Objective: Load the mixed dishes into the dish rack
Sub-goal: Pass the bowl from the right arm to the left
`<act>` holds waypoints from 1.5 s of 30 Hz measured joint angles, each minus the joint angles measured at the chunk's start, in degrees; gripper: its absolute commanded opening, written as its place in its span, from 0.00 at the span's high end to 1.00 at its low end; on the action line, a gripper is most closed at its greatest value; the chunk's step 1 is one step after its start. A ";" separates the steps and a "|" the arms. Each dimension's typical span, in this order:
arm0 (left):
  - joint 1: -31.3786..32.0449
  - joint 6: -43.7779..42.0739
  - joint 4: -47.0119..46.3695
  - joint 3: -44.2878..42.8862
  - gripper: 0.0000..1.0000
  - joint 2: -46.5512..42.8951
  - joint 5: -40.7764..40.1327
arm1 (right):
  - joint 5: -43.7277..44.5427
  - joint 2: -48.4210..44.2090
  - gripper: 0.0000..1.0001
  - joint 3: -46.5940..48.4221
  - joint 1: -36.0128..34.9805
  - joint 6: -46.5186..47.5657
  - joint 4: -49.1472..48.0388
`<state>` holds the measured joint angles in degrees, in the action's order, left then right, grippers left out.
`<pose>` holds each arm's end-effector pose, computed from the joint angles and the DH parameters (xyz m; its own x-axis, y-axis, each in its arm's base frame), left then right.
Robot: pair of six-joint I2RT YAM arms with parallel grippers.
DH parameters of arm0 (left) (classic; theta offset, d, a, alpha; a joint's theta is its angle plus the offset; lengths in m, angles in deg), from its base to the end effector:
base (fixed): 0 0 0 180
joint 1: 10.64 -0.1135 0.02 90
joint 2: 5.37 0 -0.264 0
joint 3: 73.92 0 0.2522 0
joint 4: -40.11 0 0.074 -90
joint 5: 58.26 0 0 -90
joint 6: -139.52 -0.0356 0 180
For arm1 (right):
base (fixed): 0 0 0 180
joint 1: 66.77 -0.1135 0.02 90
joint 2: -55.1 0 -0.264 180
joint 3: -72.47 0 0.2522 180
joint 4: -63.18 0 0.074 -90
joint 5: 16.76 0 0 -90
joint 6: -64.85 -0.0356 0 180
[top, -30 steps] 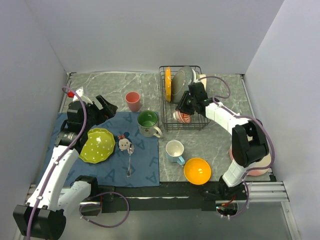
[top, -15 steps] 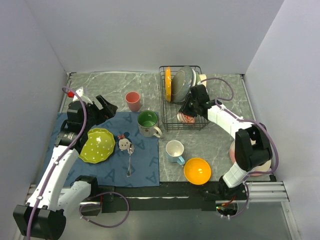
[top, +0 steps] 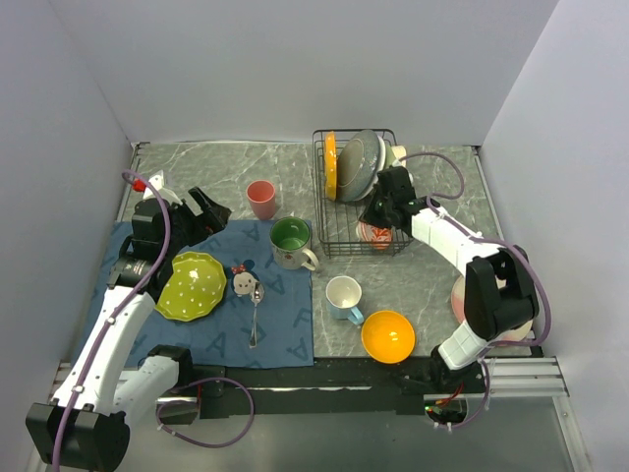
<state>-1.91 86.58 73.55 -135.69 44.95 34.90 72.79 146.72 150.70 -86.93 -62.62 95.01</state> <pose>0.1976 -0.0323 0.3257 -0.4171 -0.5447 -0.7275 -0.0618 0.8156 -0.5753 0.3285 0.1209 0.2412 -0.7417 0.3757 -0.5557 0.1277 0.8923 0.4329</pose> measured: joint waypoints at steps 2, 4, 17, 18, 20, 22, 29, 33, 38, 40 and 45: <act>0.00 0.00 0.00 0.00 0.03 0.00 0.13 | -0.13 0.00 1.00 0.02 0.13 0.26 0.04; 0.00 -0.02 -0.02 0.00 0.03 0.00 0.48 | -0.22 -0.22 1.00 0.02 0.13 0.72 0.11; 1.90 -1.55 -6.64 0.02 0.03 -0.72 14.08 | -10.64 -16.24 1.00 0.52 0.46 5.60 0.35; 2.73 -1.55 -7.45 0.00 0.03 -0.46 15.19 | -12.70 -17.42 1.00 0.94 0.46 5.68 0.17; 4.42 -1.53 -8.85 -0.28 0.03 0.44 16.94 | -16.04 -19.12 1.00 1.64 0.46 5.70 -0.50; 6.69 -1.44 -10.99 -1.09 0.03 2.10 18.73 | -20.11 -20.57 1.00 2.29 0.46 5.60 -1.22; 12.57 2.62 -23.78 -5.51 0.03 10.12 23.63 | -30.18 -23.37 1.00 5.64 0.46 3.78 -2.89; 14.29 7.06 -33.79 -6.80 0.03 15.98 25.70 | -33.51 -24.98 1.00 6.75 0.46 2.36 -4.39; 16.13 12.15 -44.85 -8.07 0.03 23.26 28.11 | -36.63 -26.95 1.00 6.91 0.55 0.35 -6.27; 17.03 13.77 -48.81 -9.05 0.03 25.97 29.55 | -38.10 -27.74 1.00 6.91 0.63 -0.74 -7.34; 18.56 17.79 -60.61 -9.53 0.03 29.11 34.16 | -40.57 -29.51 1.00 6.91 0.85 -3.04 -9.81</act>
<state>16.65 104.37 12.94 -145.22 74.07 69.07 32.22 117.21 157.61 -86.08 -65.66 85.19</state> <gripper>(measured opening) 0.969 0.025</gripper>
